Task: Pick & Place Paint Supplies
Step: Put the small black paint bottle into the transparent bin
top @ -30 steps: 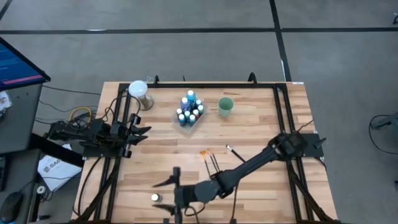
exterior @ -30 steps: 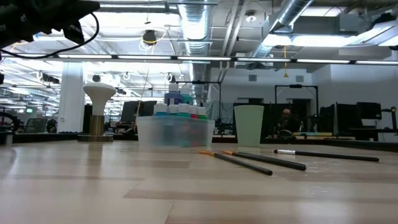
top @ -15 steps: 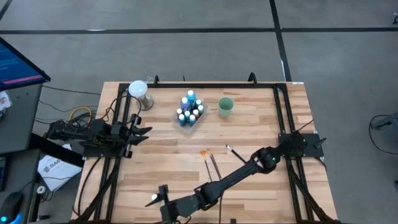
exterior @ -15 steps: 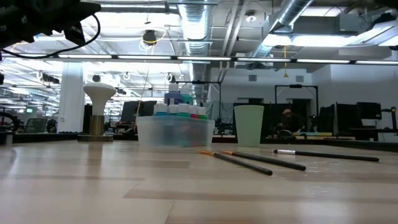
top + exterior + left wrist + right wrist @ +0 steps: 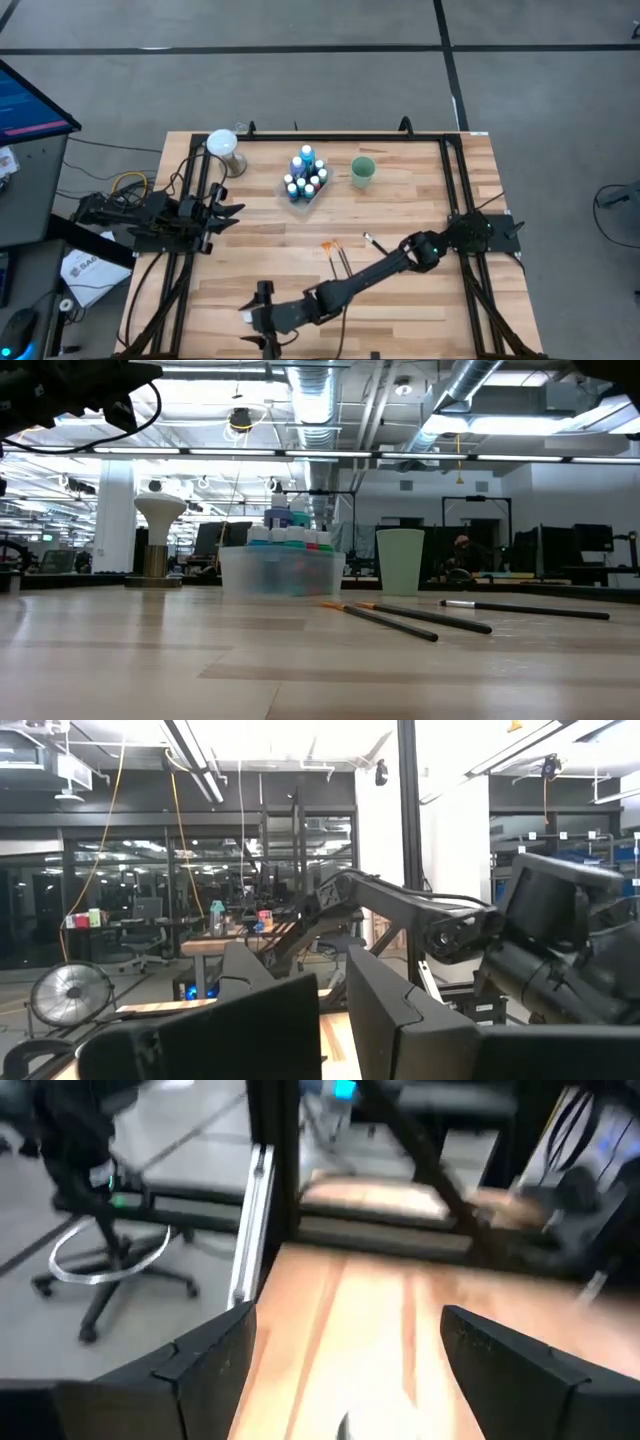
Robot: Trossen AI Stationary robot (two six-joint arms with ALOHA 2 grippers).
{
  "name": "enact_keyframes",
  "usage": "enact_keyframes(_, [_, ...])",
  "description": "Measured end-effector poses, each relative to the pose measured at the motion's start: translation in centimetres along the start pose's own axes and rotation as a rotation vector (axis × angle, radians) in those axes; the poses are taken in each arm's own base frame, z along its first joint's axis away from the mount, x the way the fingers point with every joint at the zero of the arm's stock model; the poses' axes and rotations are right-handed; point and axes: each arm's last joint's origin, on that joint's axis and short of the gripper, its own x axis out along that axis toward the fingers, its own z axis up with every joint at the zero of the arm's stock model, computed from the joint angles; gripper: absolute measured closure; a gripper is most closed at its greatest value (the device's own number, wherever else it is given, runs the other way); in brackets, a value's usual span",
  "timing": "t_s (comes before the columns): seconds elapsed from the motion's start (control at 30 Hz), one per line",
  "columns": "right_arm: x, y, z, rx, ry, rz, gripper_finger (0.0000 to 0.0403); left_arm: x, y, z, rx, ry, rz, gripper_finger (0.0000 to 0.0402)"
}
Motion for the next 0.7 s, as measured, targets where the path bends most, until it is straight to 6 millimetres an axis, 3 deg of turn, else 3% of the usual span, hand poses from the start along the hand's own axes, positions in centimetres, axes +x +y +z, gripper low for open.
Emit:
enact_keyframes(0.33, [0.2,-0.7,-0.8,0.0,0.073,-0.011,0.0092,0.0,0.0,0.0,0.0,-0.002,0.0,0.0401])
enact_keyframes(0.5, [1.2,-0.7,-2.9,0.012,0.121,-0.007,0.0092,0.0,0.0,0.0,0.0,-0.003,0.0,0.0401])
enact_keyframes(0.7, [1.1,-1.4,-2.3,-0.005,0.109,-0.025,0.0092,0.0,0.0,0.1,0.0,-0.008,0.0,0.0401])
